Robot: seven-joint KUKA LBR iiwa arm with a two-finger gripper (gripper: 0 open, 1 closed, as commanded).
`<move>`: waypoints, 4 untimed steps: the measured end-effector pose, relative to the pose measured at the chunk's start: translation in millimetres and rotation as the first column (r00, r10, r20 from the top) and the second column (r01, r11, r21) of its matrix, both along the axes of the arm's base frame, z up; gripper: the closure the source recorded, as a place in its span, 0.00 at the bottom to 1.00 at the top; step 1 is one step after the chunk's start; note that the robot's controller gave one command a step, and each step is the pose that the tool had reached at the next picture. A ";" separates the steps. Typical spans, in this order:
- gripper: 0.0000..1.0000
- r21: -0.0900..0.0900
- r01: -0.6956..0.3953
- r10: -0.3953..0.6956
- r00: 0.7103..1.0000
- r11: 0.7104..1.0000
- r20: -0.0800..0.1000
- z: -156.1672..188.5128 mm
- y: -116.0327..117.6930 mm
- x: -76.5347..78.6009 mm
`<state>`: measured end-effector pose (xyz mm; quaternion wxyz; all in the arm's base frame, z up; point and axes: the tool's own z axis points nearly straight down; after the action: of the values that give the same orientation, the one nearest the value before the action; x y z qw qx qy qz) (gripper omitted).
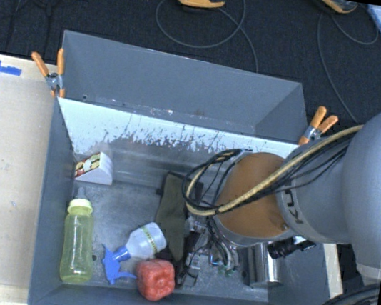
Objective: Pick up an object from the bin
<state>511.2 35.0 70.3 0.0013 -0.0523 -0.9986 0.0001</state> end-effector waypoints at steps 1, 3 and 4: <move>0.00 0.002 -0.020 0.020 1.000 1.000 0.000 -0.5 0.7 11.0; 0.00 0.000 0.146 -0.146 0.989 0.989 0.000 -0.3 40.6 17.9; 0.00 0.000 0.176 -0.176 0.984 0.984 -0.003 -0.6 55.5 27.1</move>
Offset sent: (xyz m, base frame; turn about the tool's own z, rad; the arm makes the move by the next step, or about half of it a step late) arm 0.0153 0.0278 -0.0003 0.0142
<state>538.2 90.6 69.6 0.0028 -0.1406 -0.9901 0.0000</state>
